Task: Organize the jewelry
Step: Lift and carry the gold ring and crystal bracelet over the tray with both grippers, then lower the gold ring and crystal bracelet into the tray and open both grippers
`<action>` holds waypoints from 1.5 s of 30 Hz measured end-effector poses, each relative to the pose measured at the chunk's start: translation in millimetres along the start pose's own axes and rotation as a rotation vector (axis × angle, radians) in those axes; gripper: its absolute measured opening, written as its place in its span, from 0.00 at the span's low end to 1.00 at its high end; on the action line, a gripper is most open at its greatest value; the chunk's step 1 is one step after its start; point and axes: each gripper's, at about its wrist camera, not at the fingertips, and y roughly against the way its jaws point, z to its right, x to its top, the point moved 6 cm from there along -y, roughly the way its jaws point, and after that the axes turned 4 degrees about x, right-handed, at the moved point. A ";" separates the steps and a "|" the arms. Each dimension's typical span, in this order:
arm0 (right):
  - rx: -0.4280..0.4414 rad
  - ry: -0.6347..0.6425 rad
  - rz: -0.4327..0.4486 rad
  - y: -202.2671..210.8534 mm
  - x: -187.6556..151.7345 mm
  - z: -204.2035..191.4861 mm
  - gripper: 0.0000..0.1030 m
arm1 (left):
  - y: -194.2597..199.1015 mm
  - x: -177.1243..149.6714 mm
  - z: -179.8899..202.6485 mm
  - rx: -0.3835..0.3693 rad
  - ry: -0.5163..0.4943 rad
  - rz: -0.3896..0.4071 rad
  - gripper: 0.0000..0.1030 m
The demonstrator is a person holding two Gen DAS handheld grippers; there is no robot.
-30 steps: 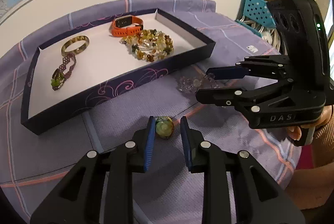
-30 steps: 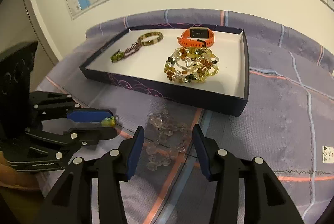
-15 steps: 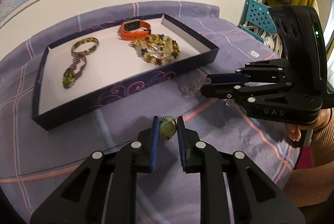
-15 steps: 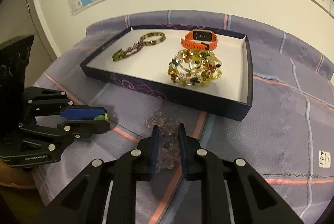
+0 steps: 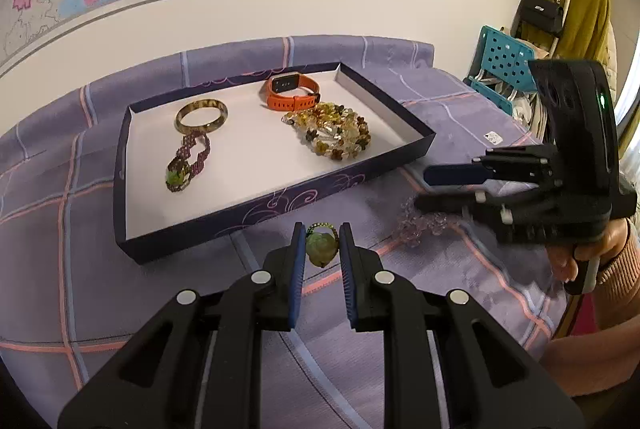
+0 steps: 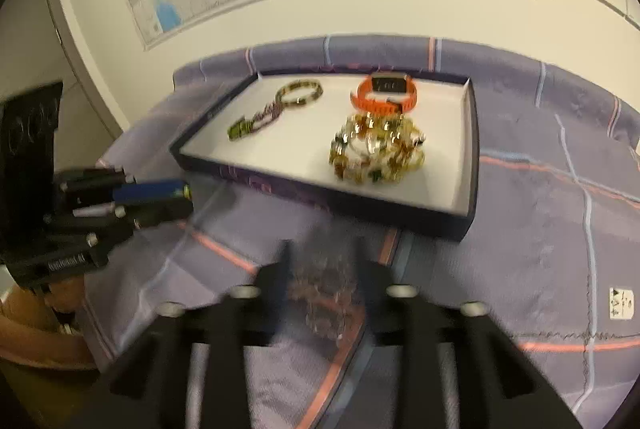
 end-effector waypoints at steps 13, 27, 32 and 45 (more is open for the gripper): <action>-0.063 0.043 -0.017 -9.9 -7.7 -2.2 0.18 | -5.0 -2.6 -6.9 0.013 0.017 -0.012 0.17; -0.006 0.003 0.125 30.1 31.4 1.4 0.18 | 7.5 19.3 -18.3 0.052 0.016 0.037 0.17; -0.016 0.000 0.147 31.7 44.4 5.9 0.18 | 10.3 32.1 -26.7 0.078 0.016 0.057 0.17; -0.032 -0.024 0.154 15.1 67.3 20.3 0.18 | -4.0 52.5 -51.1 0.138 0.039 0.063 0.17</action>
